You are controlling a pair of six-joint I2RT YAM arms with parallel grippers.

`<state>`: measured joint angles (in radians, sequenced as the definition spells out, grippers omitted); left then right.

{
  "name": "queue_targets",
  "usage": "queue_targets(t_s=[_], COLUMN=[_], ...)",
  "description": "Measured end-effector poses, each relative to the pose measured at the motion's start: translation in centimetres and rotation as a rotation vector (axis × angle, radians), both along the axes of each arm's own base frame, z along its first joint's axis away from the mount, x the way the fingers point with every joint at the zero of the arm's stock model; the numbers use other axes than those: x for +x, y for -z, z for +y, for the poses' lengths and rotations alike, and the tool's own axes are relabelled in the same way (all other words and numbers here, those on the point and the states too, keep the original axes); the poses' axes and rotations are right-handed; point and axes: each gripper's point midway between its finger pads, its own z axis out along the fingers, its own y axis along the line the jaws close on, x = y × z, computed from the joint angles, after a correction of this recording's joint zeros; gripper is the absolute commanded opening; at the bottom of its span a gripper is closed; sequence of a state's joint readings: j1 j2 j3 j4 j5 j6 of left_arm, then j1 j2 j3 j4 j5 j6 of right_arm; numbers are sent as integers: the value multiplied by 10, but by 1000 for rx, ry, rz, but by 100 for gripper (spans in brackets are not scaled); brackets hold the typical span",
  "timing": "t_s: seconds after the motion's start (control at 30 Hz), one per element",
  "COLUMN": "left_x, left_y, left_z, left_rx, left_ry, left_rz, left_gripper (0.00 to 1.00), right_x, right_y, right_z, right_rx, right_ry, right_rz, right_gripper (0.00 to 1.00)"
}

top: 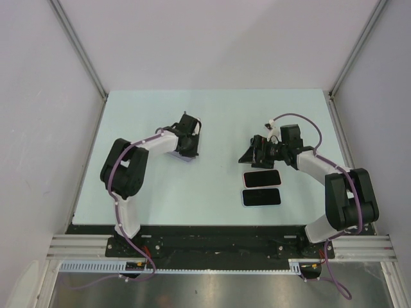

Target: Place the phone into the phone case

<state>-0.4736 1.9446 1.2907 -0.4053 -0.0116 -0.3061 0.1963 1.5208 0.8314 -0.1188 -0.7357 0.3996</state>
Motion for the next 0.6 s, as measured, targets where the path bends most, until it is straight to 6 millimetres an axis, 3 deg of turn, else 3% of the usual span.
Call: queue_targets(t_s=[0.13,0.23,0.3,0.37,0.47,0.6], left_x=[-15,-37,-54,-67,-80,-79], left_y=[0,-2,-5,-8,-16,-29], left_z=[-22,-53,-75,-93,-114,-119], left_rx=[-40,-85,-116,-140,-157,-143], left_ry=[21,69,109,145,202,225], left_rz=[31,74,98,116,116,63], left_gripper=[3,5,18,50,62,67], right_x=[1,2,1,1,1,0], right_y=[2,3,3,3,3,3], right_z=[2,3,4,6,6,6], right_rx=[13,19,22,25,26,28], right_ry=[-3,-5,-8,-13,-15,-16], right_rz=[10,12,16,14,14,15], right_gripper=[97,97,97,97,97,97])
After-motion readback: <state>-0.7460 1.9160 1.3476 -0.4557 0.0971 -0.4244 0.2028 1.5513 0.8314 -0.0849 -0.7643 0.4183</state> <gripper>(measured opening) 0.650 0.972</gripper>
